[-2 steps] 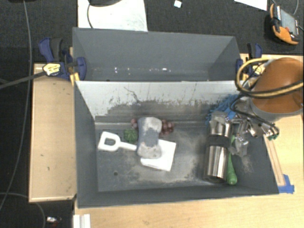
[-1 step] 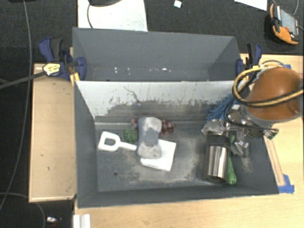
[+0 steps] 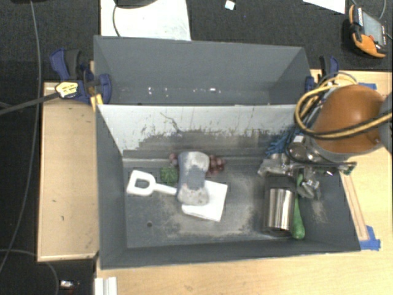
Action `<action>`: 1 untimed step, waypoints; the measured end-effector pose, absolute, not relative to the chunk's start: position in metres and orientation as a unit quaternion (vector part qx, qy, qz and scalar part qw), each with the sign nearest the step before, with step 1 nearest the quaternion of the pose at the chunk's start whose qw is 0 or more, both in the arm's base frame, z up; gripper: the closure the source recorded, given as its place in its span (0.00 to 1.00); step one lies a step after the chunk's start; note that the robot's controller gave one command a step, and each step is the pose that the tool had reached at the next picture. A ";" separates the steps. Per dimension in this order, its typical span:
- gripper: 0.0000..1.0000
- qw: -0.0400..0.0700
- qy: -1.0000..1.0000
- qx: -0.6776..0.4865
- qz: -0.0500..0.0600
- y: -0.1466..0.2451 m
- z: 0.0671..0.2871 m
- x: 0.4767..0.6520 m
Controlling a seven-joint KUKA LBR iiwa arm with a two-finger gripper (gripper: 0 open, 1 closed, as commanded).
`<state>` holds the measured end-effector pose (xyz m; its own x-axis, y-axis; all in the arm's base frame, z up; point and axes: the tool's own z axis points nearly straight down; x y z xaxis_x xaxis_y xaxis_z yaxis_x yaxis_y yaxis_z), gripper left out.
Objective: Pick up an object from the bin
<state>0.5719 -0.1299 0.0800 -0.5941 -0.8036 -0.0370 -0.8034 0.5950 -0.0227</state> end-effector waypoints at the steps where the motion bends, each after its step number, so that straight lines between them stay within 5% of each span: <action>1: 1.00 0.031 0.930 -0.366 0.007 -0.142 0.078 0.563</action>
Offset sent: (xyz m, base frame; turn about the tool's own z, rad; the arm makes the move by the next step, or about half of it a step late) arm 0.0000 0.0000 0.0000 0.0000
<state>0.5626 -0.1420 0.0782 -0.7298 -0.6807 -0.0637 -0.6816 0.7317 -0.0096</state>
